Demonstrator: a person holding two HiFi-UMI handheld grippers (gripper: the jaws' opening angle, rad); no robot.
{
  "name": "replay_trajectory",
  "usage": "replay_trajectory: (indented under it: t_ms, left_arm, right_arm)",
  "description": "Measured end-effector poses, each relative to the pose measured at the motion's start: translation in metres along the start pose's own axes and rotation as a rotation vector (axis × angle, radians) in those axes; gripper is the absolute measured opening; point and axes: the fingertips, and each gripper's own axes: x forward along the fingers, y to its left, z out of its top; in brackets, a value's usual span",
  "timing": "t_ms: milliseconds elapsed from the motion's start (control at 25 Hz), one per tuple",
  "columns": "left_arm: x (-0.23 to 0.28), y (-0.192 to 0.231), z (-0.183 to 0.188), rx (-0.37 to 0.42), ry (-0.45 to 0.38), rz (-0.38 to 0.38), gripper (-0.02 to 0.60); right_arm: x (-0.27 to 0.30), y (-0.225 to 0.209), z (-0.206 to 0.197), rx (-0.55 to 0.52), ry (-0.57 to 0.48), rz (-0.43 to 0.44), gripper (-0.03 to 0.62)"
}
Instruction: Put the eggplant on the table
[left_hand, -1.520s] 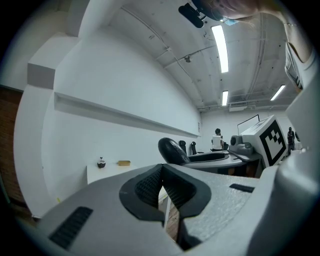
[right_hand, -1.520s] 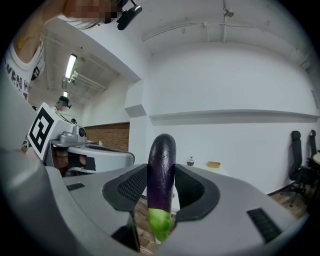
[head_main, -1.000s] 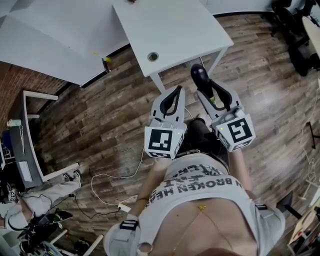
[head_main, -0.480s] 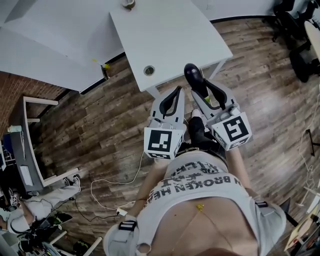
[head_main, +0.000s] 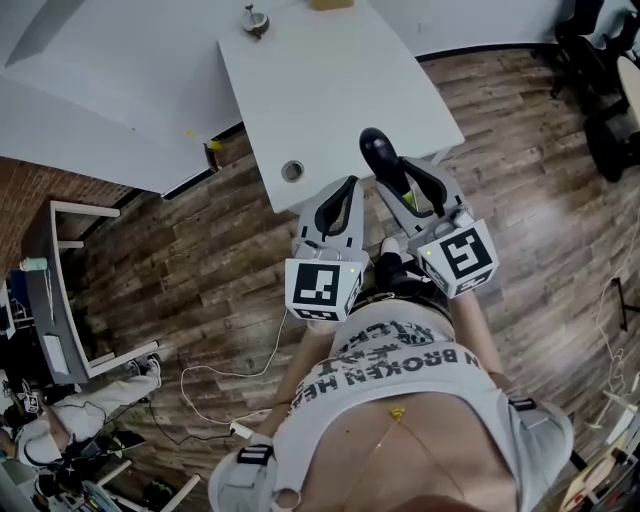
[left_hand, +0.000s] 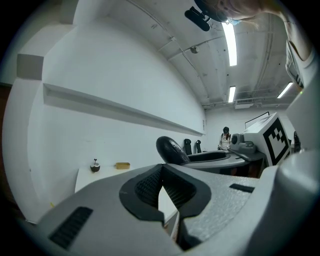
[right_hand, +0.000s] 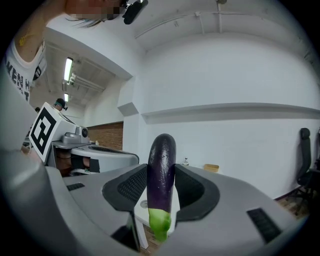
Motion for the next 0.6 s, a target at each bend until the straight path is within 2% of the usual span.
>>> replay_trajectory:
  t_ms: [600]
  left_arm:
    - [0.057,0.009,0.011,0.004,-0.01,0.075,0.006]
  right_arm:
    - [0.028,-0.055,0.006,-0.024,0.006,0.072,0.172]
